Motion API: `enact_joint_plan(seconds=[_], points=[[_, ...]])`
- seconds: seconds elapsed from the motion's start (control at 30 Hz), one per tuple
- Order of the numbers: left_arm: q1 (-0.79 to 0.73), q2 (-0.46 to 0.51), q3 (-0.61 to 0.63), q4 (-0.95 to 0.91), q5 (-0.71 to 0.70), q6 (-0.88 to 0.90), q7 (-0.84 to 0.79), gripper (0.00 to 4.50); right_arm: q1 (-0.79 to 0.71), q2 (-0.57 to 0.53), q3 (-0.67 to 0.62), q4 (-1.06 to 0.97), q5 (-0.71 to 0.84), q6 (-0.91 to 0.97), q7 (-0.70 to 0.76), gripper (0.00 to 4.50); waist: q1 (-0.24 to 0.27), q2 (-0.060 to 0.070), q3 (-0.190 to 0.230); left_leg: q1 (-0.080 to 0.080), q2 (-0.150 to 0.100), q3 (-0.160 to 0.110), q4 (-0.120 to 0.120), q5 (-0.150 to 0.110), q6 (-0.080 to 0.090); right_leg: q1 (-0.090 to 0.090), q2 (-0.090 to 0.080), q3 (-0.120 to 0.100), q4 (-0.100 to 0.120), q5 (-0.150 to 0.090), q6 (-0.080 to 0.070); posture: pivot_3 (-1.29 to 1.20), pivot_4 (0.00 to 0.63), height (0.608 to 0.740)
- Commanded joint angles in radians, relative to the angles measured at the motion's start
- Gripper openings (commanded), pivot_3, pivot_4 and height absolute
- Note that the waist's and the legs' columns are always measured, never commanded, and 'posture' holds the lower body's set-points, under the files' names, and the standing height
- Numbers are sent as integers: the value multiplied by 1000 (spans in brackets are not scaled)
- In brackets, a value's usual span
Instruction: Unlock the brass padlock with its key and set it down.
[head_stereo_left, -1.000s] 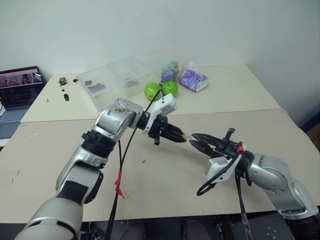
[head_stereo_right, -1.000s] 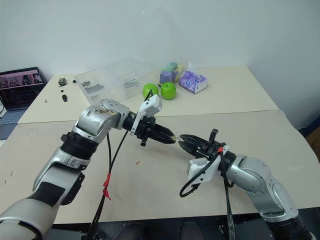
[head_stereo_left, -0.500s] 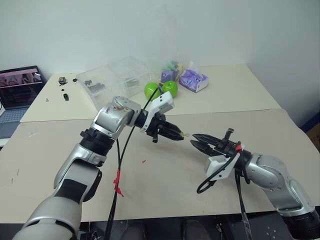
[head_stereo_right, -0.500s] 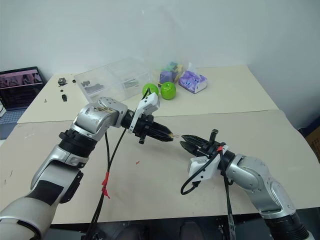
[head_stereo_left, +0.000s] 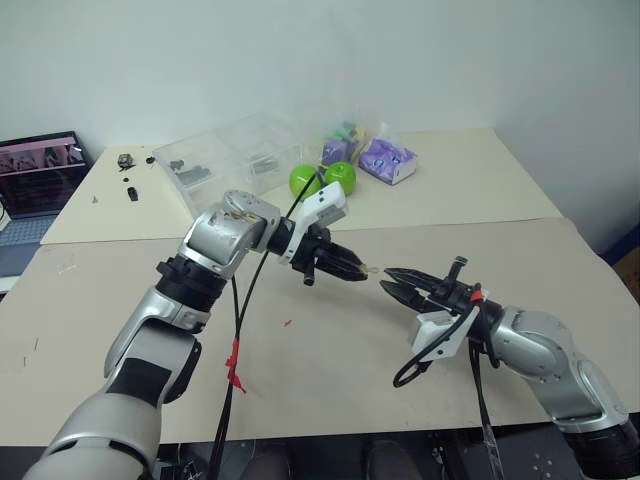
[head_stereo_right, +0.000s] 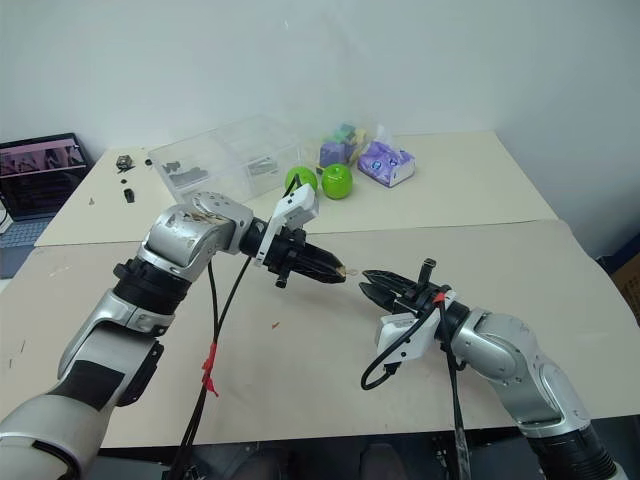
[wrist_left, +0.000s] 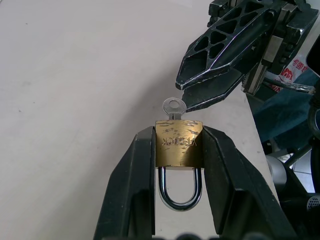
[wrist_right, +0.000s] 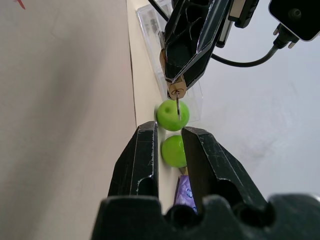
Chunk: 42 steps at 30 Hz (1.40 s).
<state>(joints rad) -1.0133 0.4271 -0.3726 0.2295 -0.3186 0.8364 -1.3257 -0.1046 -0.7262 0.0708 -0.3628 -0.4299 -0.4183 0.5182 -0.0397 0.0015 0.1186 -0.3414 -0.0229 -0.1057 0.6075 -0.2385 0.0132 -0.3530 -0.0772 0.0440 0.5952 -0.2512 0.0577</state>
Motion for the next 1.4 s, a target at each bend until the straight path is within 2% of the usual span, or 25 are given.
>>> enact_joint_plan(seconds=[0.03,0.93,1.07,1.3,1.4], points=[[-9,9,-2,-24,0,-18,-10,813,-16,3,-9,-41,2,-10,-7,1127,0,0,0,0,0,0,0,0,0,0,0,0,0,0,0,0,150,740],[3,-3,-6,-58,-14,12,-11,813,-56,11,9,-64,-1,8,16,1127,0,0,0,0,0,0,0,0,0,0,0,0,0,0,0,0,150,740],[0,-7,-6,-52,-12,8,-9,813,-58,13,10,-71,7,14,24,106,0,0,0,0,0,0,0,0,0,0,0,0,0,0,0,0,150,740],[-4,-8,-8,-50,-5,-6,-13,813,-58,18,13,-77,33,24,42,39,0,0,0,0,0,0,0,0,0,0,0,0,0,0,0,0,150,740],[1,4,-25,-59,26,-71,-15,813,-63,24,11,-94,98,69,74,39,0,0,0,0,0,0,0,0,0,0,0,0,0,0,0,0,150,740]])
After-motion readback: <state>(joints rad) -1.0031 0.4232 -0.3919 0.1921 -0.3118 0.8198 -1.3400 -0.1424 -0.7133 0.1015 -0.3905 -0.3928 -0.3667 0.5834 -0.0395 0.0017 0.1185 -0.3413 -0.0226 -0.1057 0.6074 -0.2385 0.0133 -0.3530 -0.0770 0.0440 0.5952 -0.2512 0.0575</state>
